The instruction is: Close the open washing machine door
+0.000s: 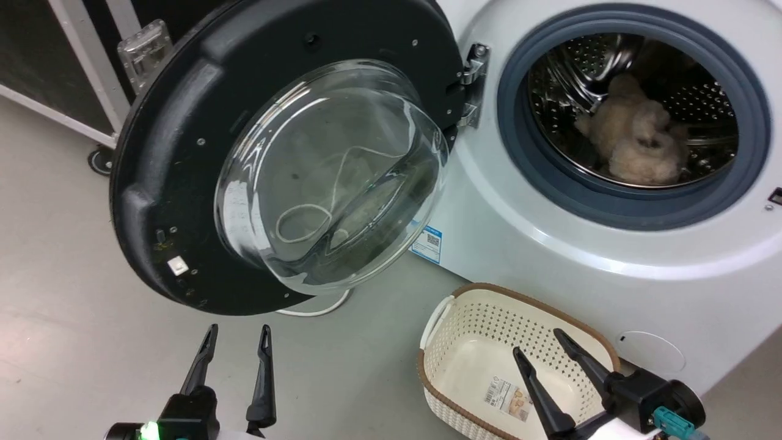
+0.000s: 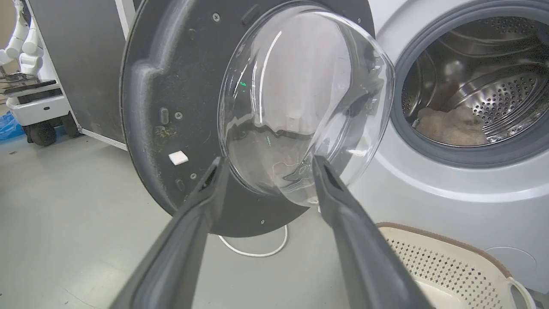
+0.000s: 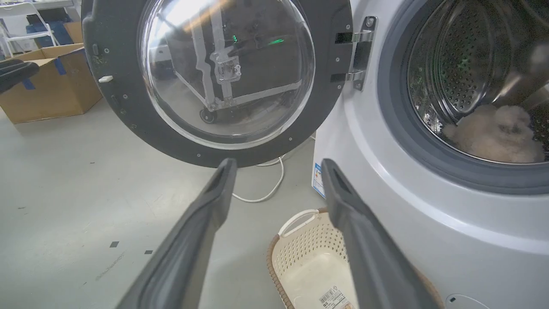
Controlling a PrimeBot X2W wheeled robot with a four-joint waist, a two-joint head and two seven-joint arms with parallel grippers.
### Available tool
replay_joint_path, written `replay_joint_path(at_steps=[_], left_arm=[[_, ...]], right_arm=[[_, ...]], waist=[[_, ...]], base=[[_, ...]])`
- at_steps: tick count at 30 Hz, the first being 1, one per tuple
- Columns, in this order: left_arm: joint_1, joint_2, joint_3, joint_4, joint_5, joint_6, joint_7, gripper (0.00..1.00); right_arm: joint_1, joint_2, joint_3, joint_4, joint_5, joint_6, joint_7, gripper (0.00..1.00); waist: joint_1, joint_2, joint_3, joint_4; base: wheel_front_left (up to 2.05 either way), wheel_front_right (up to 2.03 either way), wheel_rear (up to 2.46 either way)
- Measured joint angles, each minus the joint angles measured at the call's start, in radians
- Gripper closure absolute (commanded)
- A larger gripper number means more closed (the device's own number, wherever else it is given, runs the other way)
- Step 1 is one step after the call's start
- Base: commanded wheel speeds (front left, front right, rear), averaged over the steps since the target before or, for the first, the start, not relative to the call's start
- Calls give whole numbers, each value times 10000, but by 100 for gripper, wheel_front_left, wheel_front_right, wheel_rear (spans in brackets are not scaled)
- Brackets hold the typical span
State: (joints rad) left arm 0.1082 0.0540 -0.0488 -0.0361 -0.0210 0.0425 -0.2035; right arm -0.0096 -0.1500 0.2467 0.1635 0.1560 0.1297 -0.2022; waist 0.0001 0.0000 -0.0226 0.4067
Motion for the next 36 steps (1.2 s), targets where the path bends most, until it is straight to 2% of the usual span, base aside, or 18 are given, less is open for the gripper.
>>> replay_joint_path(at_steps=[5, 6, 7, 13, 16, 21, 25, 27, 32, 36], left_arm=[[20, -2, -23, 4, -19, -2, -100, 0], [39, -2, -29, 13, -61, -2, -100, 13], [63, -2, -35, 23, -88, -4, -105, 100], [139, -12, 88, -311, -410, -38, -272, 100], [40, -13, 395, -754, -742, -205, -328, 100], [-618, -13, 1505, -1181, -2059, -650, -443, 100], [-1602, 489, 2594, -1131, -3103, -951, -456, 100], [-2336, 800, 3195, -840, -3986, -989, -8, 100], [-4225, 2008, 4498, 681, -5944, -932, 1958, 100], [-5567, 2637, 5352, 2278, -7398, -514, 3323, 100]], right_arm=[[0, -25, 105, 86, 44, 0, -121, 0], [0, -35, 121, 102, 54, 0, -127, 0], [1, -44, 136, 123, 77, 0, -153, 0], [14, -59, 151, 155, 128, 0, -291, 0], [74, -59, 84, 161, 128, 0, -336, 0], [277, -96, 15, 123, 109, 0, -458, 0], [260, -272, 98, 35, 113, 2, -508, 0], [246, -410, 90, 13, 127, 2, -508, 0], [152, -631, 73, -54, 234, 2, -508, 0], [-44, -732, 115, -81, 318, 2, -510, 0]], waist=[[0, 0, -7, 203], [0, 0, -9, 242], [0, 0, -13, 281], [0, 0, -20, 528], [-1, 0, -16, 644], [-2, 0, 107, 642], [-1, 0, 448, 313], [1, 0, 628, 84], [1, 0, 1083, -473], [2, 0, 1407, -885]], base=[[0, 0, 0], [0, 0, 0], [0, 0, 0], [0, 0, 0], [0, 0, 0], [0, 0, 0], [0, 0, 0], [0, 0, 0], [0, 0, 0], [0, 0, 0]])
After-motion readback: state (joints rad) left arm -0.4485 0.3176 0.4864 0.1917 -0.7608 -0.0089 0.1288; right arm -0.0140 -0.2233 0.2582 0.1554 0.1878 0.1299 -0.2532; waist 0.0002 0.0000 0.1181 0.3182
